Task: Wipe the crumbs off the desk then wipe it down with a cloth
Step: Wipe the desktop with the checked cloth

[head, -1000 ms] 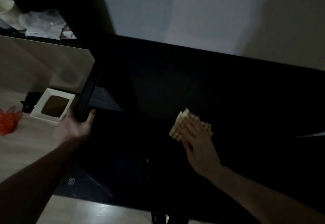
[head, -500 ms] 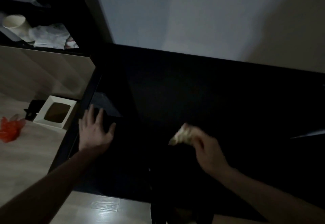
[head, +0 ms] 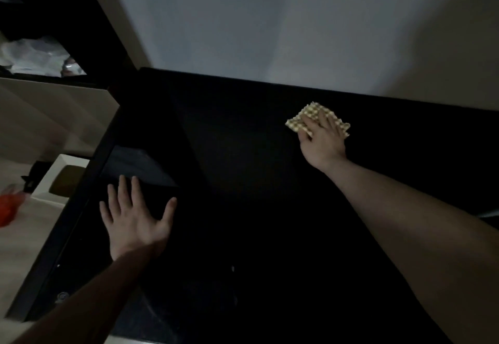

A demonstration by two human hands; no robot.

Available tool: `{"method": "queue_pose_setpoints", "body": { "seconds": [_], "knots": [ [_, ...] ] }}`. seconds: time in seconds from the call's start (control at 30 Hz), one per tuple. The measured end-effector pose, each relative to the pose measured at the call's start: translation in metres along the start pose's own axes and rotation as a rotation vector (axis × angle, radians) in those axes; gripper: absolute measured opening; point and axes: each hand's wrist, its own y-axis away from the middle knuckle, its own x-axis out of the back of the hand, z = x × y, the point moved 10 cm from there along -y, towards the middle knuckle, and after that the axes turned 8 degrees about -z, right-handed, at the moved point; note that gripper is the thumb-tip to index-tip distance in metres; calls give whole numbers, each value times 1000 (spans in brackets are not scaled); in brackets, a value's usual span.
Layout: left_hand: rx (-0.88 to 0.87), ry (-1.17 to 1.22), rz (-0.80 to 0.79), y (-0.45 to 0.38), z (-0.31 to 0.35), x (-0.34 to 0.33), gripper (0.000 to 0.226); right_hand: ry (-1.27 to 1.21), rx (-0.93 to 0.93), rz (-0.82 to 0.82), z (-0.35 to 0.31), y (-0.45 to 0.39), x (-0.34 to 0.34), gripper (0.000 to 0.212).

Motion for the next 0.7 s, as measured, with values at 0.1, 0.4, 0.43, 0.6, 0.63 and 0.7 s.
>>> {"method": "queue_pose_setpoints", "body": {
  "seconds": [0.1,0.4,0.43,0.6,0.63,0.7],
  "knots": [
    [-4,39,34,2,-1,4,91,12,141,105,-27,34,-8,48],
    [13,67,45,5,0,10,82,-126,675,-107,-81,248,-66,52],
    [13,63,43,5,0,10,82,-113,706,-119,-82,275,-71,55],
    [14,64,30,5,-2,10,81,-155,821,-220,-76,333,-80,41],
    [12,64,28,5,-1,10,81,-222,795,-209,-72,323,-74,41],
    [10,69,28,6,-1,10,82,-388,687,-144,-58,285,-55,37]
  ]
}}
